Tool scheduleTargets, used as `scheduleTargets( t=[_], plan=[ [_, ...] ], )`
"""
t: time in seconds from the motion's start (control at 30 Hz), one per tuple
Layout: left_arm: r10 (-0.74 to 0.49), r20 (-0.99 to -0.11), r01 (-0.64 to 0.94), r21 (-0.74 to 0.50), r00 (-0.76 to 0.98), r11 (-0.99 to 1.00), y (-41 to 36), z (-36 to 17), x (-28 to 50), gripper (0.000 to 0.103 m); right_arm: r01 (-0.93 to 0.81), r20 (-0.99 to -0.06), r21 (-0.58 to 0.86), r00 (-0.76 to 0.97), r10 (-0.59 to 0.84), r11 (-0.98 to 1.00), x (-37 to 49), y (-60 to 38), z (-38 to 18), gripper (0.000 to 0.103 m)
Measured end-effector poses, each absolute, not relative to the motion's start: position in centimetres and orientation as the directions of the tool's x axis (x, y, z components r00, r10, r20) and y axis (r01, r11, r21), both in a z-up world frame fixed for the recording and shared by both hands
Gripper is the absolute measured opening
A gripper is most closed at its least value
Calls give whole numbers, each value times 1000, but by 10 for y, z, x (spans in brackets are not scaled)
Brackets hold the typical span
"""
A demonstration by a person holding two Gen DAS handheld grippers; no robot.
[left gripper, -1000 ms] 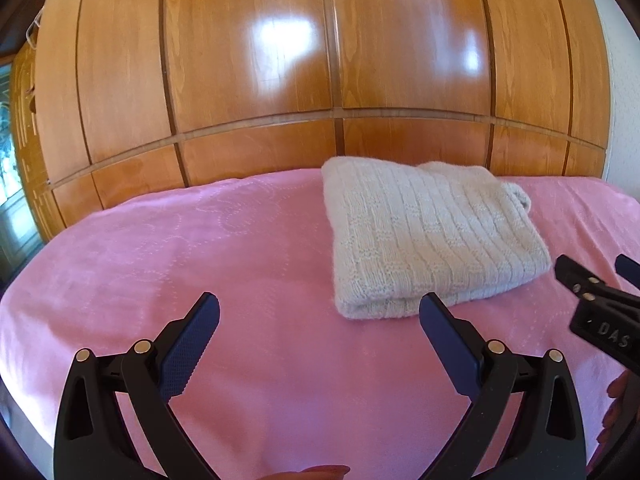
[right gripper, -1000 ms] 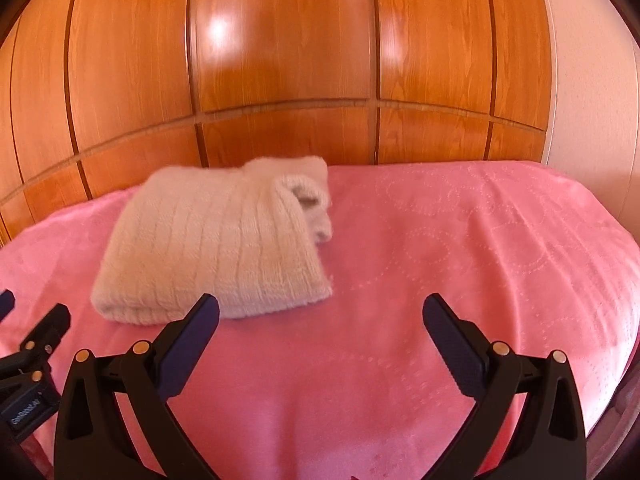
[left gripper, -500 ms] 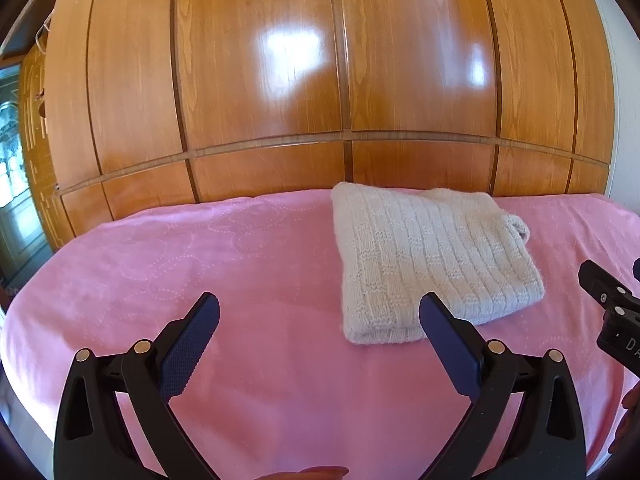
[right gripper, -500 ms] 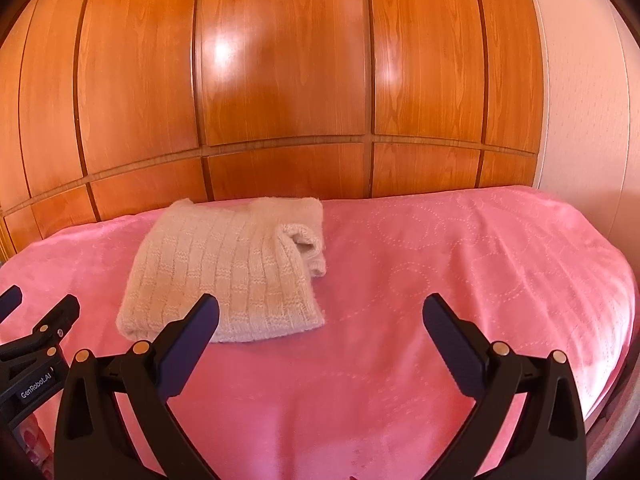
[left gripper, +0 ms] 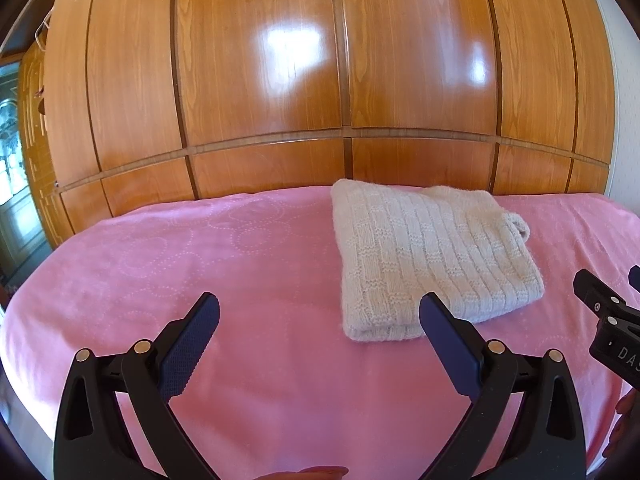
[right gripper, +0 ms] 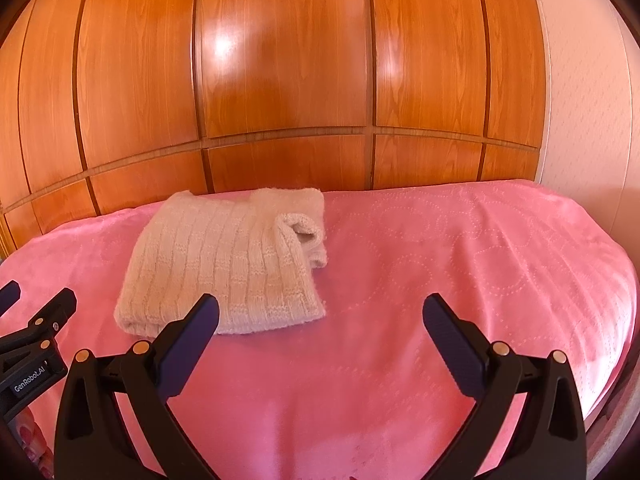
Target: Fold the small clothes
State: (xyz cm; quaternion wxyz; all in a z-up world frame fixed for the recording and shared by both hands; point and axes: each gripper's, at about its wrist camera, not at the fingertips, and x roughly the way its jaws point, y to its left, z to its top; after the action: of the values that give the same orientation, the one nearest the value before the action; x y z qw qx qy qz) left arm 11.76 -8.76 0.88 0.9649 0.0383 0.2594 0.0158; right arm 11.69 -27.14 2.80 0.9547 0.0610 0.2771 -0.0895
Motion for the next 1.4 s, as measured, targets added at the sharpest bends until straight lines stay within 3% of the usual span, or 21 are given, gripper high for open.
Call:
scheduleTargets(
  t=[1.4],
  plan=[
    [22, -520, 7, 53, 854, 999, -86, 5, 116, 99, 209, -552, 75, 823, -134, 975, 120, -274, 21, 101]
  ],
)
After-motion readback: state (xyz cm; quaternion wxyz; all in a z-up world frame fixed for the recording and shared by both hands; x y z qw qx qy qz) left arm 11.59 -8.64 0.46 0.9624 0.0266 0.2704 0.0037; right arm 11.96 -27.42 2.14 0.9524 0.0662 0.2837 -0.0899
